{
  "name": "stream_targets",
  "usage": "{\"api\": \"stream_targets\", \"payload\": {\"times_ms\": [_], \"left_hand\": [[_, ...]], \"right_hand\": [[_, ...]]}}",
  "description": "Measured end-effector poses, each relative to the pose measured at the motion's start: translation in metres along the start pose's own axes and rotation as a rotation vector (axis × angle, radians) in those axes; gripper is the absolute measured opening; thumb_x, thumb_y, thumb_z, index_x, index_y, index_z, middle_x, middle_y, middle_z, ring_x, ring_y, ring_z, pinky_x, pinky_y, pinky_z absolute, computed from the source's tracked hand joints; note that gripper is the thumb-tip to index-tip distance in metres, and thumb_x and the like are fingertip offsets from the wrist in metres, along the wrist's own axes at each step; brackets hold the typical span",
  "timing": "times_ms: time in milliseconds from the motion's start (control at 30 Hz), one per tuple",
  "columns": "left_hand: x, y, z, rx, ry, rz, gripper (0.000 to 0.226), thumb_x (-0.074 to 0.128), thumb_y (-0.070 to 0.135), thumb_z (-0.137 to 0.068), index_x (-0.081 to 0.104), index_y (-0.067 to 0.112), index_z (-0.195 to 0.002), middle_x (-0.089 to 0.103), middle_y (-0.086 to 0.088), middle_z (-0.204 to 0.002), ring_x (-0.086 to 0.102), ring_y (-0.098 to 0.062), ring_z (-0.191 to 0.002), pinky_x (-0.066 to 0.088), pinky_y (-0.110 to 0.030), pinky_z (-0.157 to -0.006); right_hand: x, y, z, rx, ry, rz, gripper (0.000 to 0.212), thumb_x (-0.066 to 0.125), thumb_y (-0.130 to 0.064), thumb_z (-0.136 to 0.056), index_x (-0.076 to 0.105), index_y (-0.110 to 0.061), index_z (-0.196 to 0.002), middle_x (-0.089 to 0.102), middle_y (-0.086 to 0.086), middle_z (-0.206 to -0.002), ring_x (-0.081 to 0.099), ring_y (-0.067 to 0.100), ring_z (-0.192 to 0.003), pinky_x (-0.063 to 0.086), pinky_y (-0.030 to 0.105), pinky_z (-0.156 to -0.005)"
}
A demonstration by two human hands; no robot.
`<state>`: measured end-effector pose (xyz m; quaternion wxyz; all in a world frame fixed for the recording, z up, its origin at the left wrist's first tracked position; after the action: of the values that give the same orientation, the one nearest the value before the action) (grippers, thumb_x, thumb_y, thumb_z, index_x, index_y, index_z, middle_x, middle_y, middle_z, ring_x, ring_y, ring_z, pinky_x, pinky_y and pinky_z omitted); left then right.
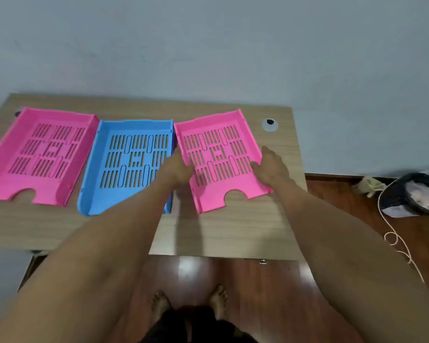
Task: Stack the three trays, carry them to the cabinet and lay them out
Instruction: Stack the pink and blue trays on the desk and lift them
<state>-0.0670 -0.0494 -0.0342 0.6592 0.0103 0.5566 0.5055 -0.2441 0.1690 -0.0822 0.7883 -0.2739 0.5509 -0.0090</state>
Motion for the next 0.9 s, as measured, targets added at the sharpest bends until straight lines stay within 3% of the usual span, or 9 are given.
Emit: {"api": "stream_targets", "payload": {"times_ms": [133,267,333,433,567,900], "left_hand": [[0.042,-0.039,-0.029,-0.115,-0.025,0.104,0.062,0.065,0.025,-0.090,0.041,0.010,-0.145,0.067,-0.009,-0.126,0.066,-0.031,-0.118,0.056,-0.054,-0.098],[0.058,-0.041,-0.024,-0.217,-0.003,0.134,0.049,0.060,0.009,-0.098,0.043,0.005,-0.143,0.067,-0.014,-0.119,0.068,-0.034,-0.105,0.056,-0.034,-0.082],[0.059,-0.037,-0.018,-0.262,0.021,0.113,0.037,0.056,0.004,-0.100,0.048,0.001,-0.136,0.065,-0.017,-0.119,0.067,-0.038,-0.106,0.058,-0.039,-0.087],[0.060,-0.034,-0.018,-0.279,0.039,0.127,0.039,0.056,0.001,-0.100,0.047,0.000,-0.137,0.063,-0.021,-0.129,0.066,-0.042,-0.115,0.060,-0.048,-0.094],[0.057,-0.022,-0.016,-0.244,0.021,0.134,0.033,0.057,0.002,-0.100,0.049,0.000,-0.132,0.063,-0.020,-0.129,0.064,-0.040,-0.118,0.056,-0.042,-0.091],[0.065,-0.013,-0.004,-0.180,-0.042,0.209,0.039,0.056,-0.005,-0.096,0.049,-0.001,-0.134,0.061,-0.020,-0.131,0.060,-0.040,-0.124,0.052,-0.045,-0.101]], "right_hand": [[0.011,0.020,0.000,0.072,-0.047,-0.013,0.028,0.054,-0.015,-0.097,0.043,-0.009,-0.122,0.062,0.012,-0.112,0.063,0.034,-0.087,0.060,0.051,-0.077],[0.021,0.031,-0.004,0.095,-0.054,-0.043,0.031,0.044,0.003,-0.094,0.046,-0.003,-0.125,0.058,0.010,-0.104,0.059,0.031,-0.085,0.057,0.046,-0.077],[0.025,0.037,-0.006,0.115,-0.030,-0.087,0.032,0.049,0.004,-0.092,0.051,-0.006,-0.123,0.064,0.010,-0.106,0.066,0.032,-0.088,0.061,0.049,-0.079],[0.029,0.046,-0.004,0.164,-0.004,-0.161,0.030,0.054,0.003,-0.092,0.053,-0.009,-0.119,0.068,0.011,-0.106,0.070,0.034,-0.088,0.063,0.053,-0.077],[0.023,0.055,0.012,0.236,0.029,-0.241,0.032,0.054,0.005,-0.092,0.053,-0.006,-0.121,0.069,0.014,-0.109,0.070,0.037,-0.093,0.061,0.054,-0.082],[0.024,0.080,0.071,0.320,0.071,-0.353,0.043,0.042,0.009,-0.092,0.051,-0.007,-0.130,0.067,0.016,-0.115,0.067,0.038,-0.099,0.059,0.052,-0.088]]}}
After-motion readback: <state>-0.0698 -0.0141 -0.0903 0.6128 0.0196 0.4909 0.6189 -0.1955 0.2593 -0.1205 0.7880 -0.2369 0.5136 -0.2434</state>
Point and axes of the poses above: each hand's wrist, its own z-axis away from the middle knuckle, its own x-axis out of the palm, y = z × x, the point moved 9 cm from there along -z, towards the middle knuckle
